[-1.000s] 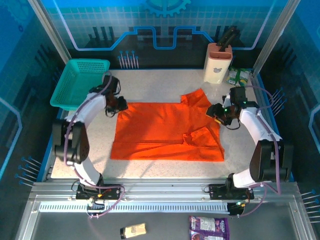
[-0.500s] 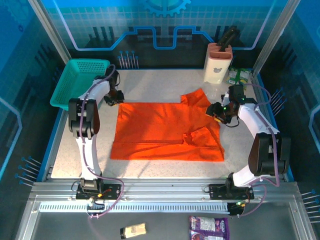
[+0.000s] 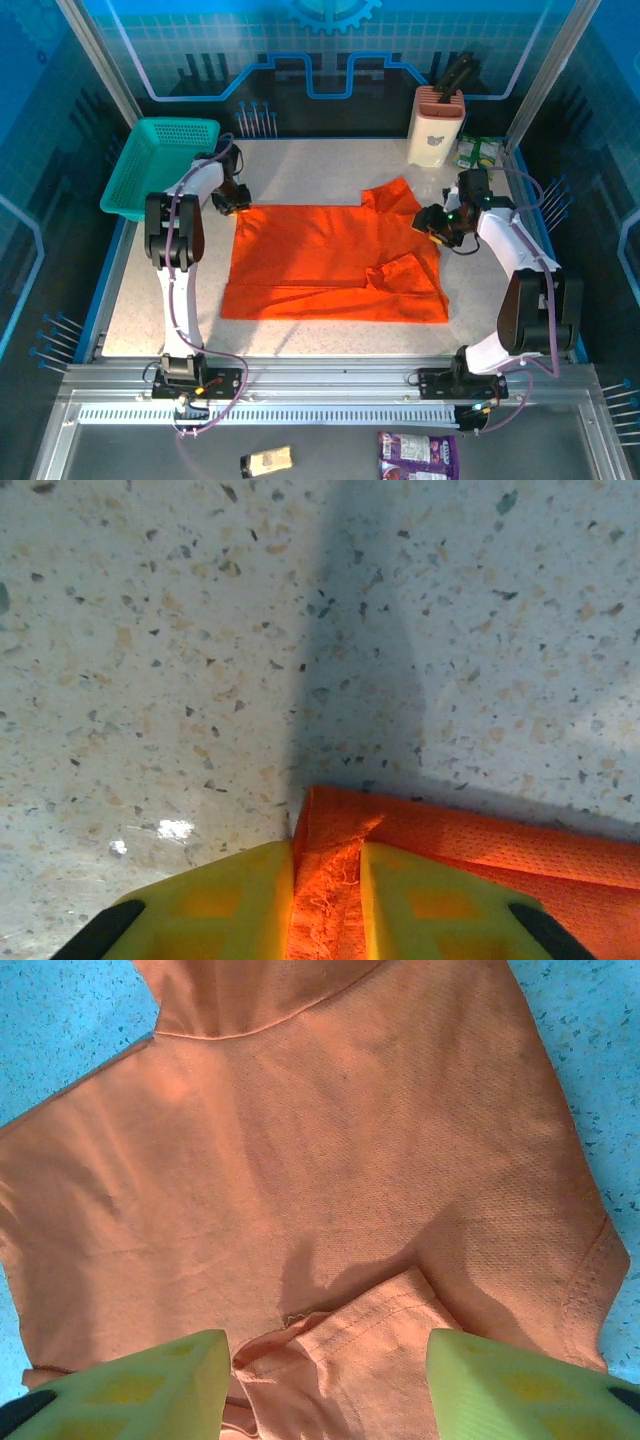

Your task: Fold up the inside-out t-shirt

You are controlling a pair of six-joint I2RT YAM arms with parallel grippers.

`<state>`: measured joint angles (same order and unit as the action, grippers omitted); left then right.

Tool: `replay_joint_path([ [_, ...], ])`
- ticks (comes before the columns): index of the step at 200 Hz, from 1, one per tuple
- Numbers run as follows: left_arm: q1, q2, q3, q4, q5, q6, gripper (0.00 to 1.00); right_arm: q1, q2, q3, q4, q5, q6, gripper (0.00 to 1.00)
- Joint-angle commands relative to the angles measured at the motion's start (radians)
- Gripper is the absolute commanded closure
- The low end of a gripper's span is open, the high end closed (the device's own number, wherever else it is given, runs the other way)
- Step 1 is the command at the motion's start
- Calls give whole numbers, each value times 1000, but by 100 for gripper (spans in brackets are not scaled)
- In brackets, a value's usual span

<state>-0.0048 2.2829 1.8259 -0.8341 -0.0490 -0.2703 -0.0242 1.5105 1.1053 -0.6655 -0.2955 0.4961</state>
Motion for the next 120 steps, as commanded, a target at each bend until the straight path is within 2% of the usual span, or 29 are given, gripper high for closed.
replay_joint_path([
  [1,2,17,8,-17,-12,28,75,14,-27,-17,-19,-19,-5,44],
  [53,0,-32,-4,41,15,28,75,15,-15,-9,-16,-26,-10,45],
  [120,0,2,34,12,6,33,78,18,-33,-29,-11,-30,-4,45],
])
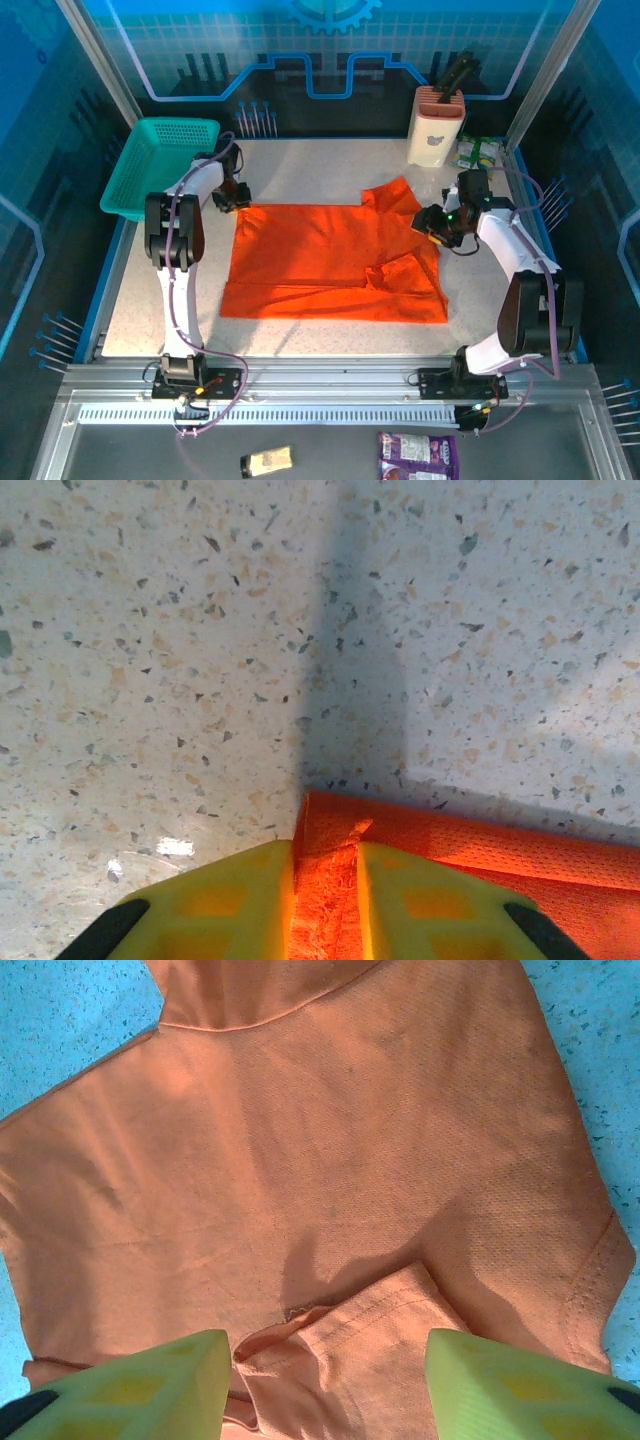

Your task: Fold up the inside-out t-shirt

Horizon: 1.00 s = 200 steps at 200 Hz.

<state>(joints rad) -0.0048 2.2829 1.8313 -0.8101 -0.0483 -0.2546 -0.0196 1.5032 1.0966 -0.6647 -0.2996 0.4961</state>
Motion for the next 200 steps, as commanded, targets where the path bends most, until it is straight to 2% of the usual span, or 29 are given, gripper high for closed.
replay_joint_path([
  [1,0,2,29,-12,4,19,78,14,-26,-21,-12,-27,-3,45],
  [62,0,21,31,-18,-2,16,89,17,30,0,17,-16,-31,46],
  [95,2,20,8,1,-3,22,96,20,125,90,12,22,-125,47],
  [127,2,19,3,5,5,31,98,34,264,240,-9,75,-291,48],
  [160,2,10,-10,8,11,30,98,72,459,464,-87,192,-458,52],
  [200,2,0,-28,14,13,32,98,121,660,708,-124,349,-545,61],
])
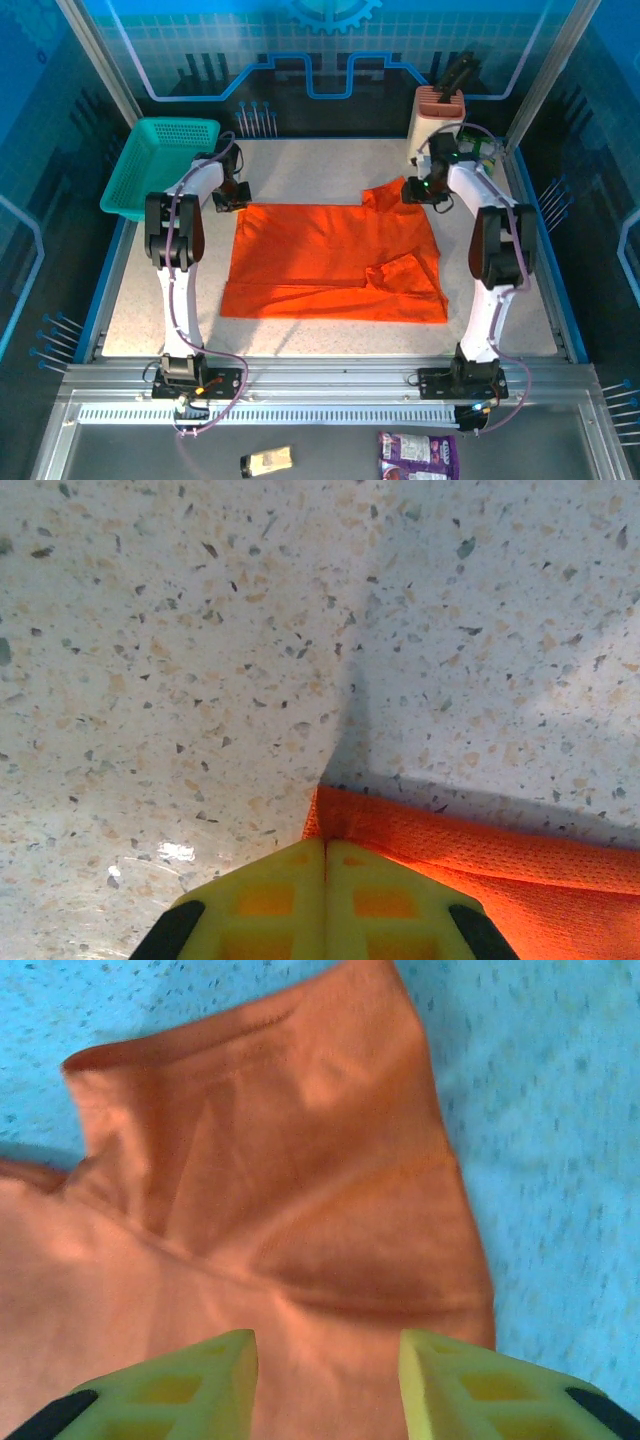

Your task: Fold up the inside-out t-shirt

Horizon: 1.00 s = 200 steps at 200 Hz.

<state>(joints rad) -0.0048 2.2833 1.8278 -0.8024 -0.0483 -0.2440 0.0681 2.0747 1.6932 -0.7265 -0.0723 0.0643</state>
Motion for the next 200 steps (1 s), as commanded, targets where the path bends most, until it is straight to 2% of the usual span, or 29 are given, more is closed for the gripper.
replay_joint_path([
  [1,2,0,-25,6,12,22,98,34,92,116,-61,124,-114,62],
  [43,2,-3,-32,8,15,23,97,40,231,298,-31,182,-140,67],
  [92,2,0,-23,-1,17,24,96,41,425,562,-119,128,-141,63],
  [129,2,4,-18,-8,15,29,95,39,502,669,-149,107,-129,65],
  [150,1,3,-18,-8,18,35,94,41,500,674,-142,109,-129,70],
  [164,2,3,-15,-10,19,34,91,41,492,674,-136,110,-123,81],
  [181,2,-5,-8,-6,12,32,81,42,475,672,-138,95,-116,95],
  [200,2,-17,0,2,-17,32,75,44,445,652,-136,85,-113,99],
])
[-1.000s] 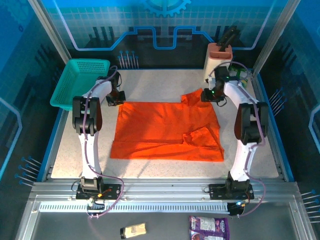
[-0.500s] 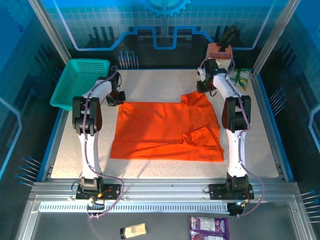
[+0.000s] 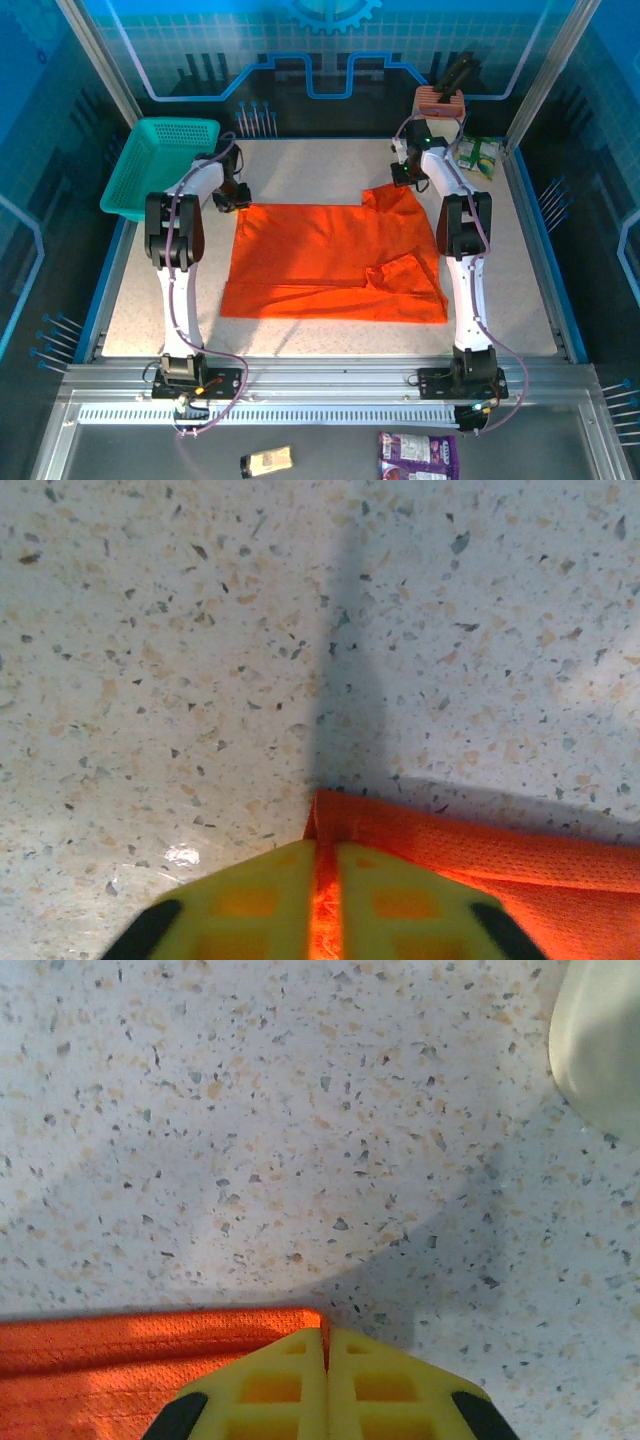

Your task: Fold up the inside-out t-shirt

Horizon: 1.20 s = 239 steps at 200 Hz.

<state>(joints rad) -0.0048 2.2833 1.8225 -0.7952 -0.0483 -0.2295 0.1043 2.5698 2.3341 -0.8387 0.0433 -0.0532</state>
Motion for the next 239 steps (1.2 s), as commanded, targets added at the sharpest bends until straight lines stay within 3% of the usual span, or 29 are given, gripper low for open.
replay_joint_path([
  [1,2,-16,7,-6,-18,18,75,9,-52,11,-23,-31,4,100],
  [36,1,16,60,-28,-19,22,70,11,-87,-19,-18,-29,13,99],
  [120,-3,72,105,-85,-13,1,72,15,-132,-85,-16,-26,13,99],
  [144,-4,84,129,-110,-14,-5,76,15,-153,-95,-17,-22,13,99],
  [214,-3,63,106,-70,-4,-9,100,15,-219,-130,-6,-20,21,100],
  [239,-3,-18,44,9,5,-30,100,15,-308,-198,36,-24,25,100],
])
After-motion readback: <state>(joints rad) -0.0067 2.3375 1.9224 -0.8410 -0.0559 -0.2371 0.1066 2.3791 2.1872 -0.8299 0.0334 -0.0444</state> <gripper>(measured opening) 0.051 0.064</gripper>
